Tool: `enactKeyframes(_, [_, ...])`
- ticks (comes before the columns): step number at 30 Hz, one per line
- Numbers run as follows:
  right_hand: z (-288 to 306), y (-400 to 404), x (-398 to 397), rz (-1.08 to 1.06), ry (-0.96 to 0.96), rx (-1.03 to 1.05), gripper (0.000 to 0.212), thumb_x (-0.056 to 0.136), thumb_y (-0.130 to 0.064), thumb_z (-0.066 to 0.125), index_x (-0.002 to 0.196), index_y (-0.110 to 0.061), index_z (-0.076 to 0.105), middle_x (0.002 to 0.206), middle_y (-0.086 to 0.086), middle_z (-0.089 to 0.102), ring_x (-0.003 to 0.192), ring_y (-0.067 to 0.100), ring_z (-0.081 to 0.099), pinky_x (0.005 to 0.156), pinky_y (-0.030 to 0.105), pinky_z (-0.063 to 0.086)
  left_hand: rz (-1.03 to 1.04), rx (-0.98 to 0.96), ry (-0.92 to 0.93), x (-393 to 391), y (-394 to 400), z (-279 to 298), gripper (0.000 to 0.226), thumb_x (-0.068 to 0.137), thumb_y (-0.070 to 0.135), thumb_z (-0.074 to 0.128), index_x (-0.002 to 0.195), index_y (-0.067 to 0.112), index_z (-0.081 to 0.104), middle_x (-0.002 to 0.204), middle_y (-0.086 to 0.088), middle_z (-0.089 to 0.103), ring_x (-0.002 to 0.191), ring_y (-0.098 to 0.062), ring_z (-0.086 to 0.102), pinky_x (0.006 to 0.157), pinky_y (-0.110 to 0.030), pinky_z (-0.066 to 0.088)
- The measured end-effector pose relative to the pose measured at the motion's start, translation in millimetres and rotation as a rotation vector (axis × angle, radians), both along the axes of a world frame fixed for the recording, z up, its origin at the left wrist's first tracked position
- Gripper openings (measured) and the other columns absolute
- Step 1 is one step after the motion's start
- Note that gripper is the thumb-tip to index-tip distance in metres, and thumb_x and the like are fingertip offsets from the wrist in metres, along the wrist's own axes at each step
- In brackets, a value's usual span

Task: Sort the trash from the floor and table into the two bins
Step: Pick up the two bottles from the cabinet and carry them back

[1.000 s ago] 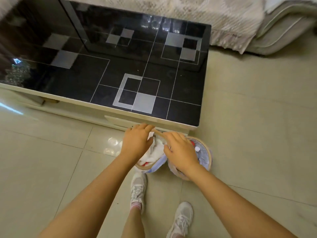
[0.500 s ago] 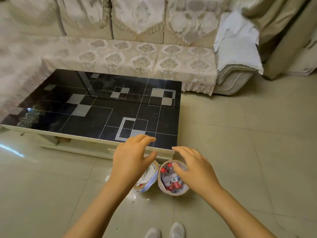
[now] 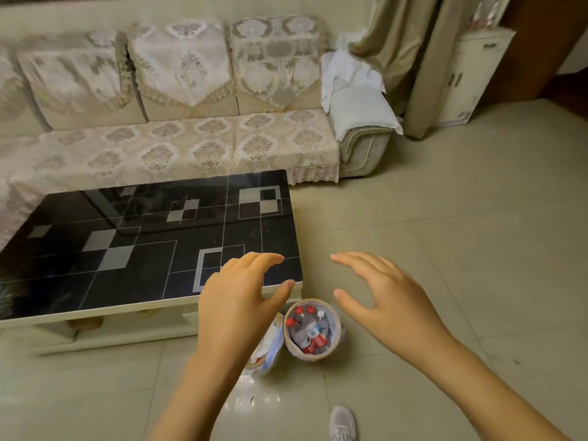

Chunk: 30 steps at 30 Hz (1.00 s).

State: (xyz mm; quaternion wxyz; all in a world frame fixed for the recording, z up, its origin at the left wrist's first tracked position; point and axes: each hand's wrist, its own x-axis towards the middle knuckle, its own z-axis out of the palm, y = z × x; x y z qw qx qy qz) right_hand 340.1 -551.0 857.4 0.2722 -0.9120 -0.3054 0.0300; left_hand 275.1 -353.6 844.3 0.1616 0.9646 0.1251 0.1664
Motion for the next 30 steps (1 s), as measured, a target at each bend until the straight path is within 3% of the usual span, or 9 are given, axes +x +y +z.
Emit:
enactKeyframes(11, [7,-80,-10,-0.23,-0.061,0.048,0.046,0.082,-0.043,0.051,0.127,-0.036,0.053,0.128,-0.021,0.054,0.116,0.0,0.045,0.093,0.018,0.037,-0.234,0.051,0.009,34,-73,30,0.033,0.081,0.048,0.067,0.11,0.033,0.065,0.1,0.015,0.069,0.092,-0.012,0.064,0.067,-0.031,0.054])
enactKeyframes(25, [11,-313,90,-0.474,-0.102,0.003,0.045,0.082,-0.043,0.049,0.126,-0.033,0.054,0.127,-0.021,0.054,0.118,0.001,0.044,0.095,0.024,0.04,-0.478,-0.025,-0.003,185,-298,26,0.039,0.082,0.06,0.054,0.114,0.038,0.06,0.104,0.018,0.065,0.095,-0.008,0.062,0.073,-0.034,0.054])
enactKeyframes(30, [12,-374,133,-0.497,-0.086,-0.012,0.043,0.086,-0.042,0.051,0.128,-0.033,0.052,0.128,-0.022,0.052,0.118,-0.002,0.04,0.096,0.022,0.038,-0.484,-0.032,0.05,231,-354,18,0.035,0.081,0.054,0.063,0.113,0.042,0.058,0.104,0.022,0.063,0.098,-0.008,0.061,0.071,-0.032,0.054])
